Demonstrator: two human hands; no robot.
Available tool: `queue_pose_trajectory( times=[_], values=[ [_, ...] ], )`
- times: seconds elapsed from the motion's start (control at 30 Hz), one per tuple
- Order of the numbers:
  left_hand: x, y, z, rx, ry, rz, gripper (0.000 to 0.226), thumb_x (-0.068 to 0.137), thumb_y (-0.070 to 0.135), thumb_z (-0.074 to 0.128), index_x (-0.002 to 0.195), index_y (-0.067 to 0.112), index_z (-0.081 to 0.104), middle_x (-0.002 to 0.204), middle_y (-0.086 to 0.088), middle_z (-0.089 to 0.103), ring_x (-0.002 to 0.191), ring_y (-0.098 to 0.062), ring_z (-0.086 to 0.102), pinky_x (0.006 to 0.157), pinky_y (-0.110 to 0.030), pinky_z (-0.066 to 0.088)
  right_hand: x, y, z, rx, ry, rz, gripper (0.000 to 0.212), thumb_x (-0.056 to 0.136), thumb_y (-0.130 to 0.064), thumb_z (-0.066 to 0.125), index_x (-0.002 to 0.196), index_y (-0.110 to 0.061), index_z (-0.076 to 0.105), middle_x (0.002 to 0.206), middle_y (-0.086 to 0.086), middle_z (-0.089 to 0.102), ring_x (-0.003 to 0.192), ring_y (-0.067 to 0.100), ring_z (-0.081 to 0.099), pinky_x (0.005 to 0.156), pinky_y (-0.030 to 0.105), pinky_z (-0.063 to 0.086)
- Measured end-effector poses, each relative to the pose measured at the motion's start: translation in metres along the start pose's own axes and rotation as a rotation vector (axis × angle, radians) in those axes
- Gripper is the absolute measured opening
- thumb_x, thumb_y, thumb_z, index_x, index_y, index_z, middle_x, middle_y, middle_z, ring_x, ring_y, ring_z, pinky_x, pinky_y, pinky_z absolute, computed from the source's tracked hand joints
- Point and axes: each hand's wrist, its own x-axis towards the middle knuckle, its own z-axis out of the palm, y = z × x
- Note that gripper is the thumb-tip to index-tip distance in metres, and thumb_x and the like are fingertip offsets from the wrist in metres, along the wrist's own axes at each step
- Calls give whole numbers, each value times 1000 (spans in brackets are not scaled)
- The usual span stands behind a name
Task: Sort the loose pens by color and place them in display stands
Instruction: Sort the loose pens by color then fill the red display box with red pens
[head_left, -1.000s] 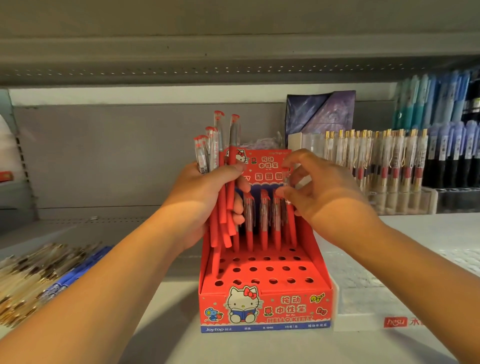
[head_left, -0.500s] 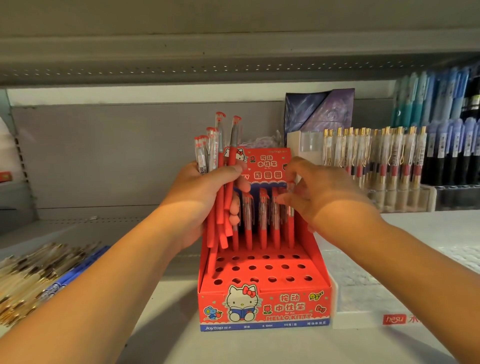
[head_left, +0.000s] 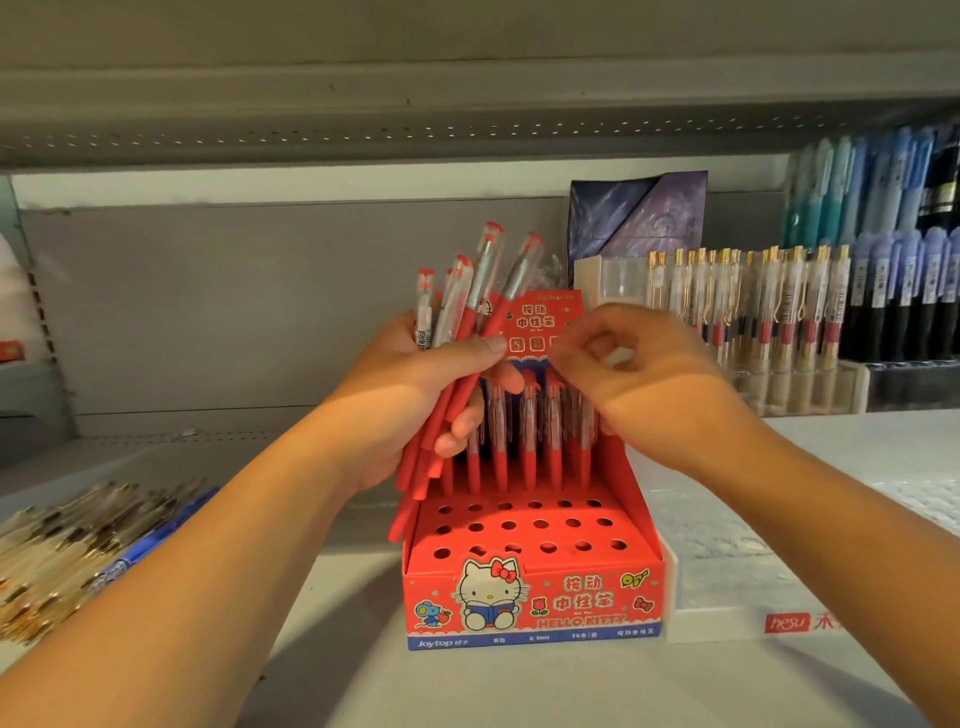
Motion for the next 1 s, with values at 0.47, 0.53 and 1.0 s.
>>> queue_pose_trajectory(
  times=[0.47,0.53,1.0],
  values=[
    [7,-1,-3,75,211,4,11,92,22,66,98,15,59,71,-9,73,38,-17,53,32,-20,36,15,-32,20,1021,80,228,33,93,10,52,103,-20,45,92,17,66,61,20,69,57,31,61],
    [10,-1,-7,92,307,13,10,90,23,69,94,20,60,60,-8,66,34,-17,51,31,-20,34,14,-27,22,1013,113,182,39,92,12,53,106,-22,43,84,13,65,60,19,70,55,31,60],
    [14,0,-16,133,481,-6,25,89,31,69,85,6,69,49,-4,55,31,-20,42,35,-23,35,-5,-8,50,618,-87,-100,57,86,9,63,94,-46,51,68,0,64,68,28,70,59,45,61]
  ],
)
